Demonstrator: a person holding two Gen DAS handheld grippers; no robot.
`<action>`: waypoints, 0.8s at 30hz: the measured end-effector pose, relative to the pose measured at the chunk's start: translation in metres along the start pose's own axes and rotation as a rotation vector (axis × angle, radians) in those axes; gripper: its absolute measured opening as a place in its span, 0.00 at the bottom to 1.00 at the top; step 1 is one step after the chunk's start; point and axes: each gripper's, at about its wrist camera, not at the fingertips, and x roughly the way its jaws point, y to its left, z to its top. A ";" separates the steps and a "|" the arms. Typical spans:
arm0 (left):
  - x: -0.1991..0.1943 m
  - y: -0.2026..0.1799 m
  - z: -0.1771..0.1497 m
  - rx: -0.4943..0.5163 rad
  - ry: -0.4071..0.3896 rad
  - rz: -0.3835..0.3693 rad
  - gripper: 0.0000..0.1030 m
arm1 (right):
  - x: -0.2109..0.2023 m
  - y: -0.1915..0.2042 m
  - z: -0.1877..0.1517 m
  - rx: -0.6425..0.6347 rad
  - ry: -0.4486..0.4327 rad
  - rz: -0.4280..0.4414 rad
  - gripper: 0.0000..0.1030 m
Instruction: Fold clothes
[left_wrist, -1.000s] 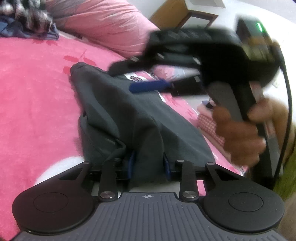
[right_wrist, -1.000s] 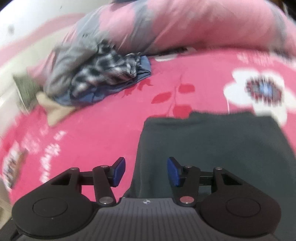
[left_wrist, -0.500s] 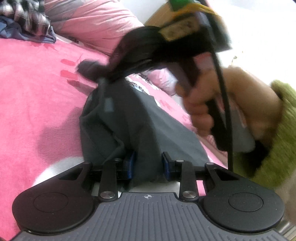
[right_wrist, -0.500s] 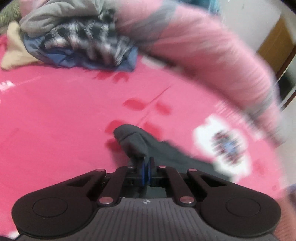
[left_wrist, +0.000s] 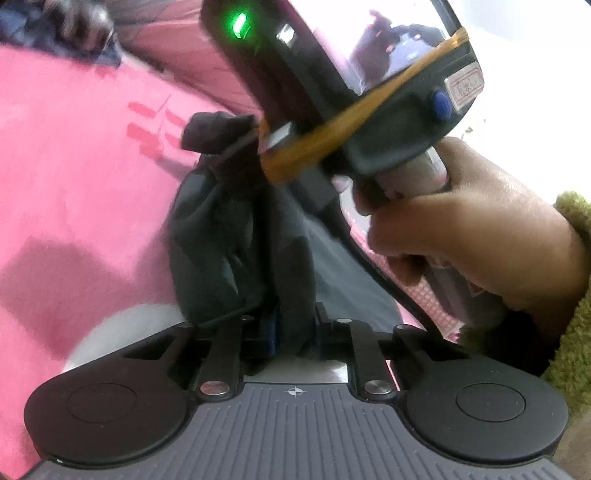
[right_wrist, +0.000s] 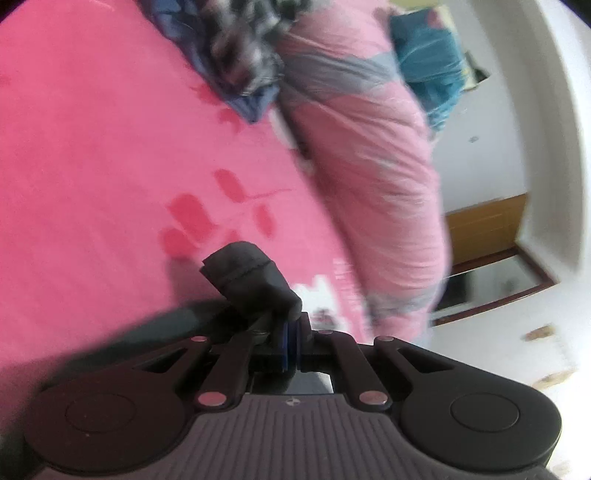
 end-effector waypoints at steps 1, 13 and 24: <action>-0.001 0.002 0.000 -0.015 -0.001 -0.012 0.14 | 0.003 -0.009 0.005 0.068 0.016 0.087 0.04; -0.007 0.004 -0.002 -0.053 -0.005 -0.040 0.19 | 0.057 -0.133 -0.043 1.043 0.023 0.980 0.52; -0.034 -0.009 0.004 0.047 0.020 0.033 0.34 | 0.006 -0.138 -0.088 0.794 -0.053 0.793 0.52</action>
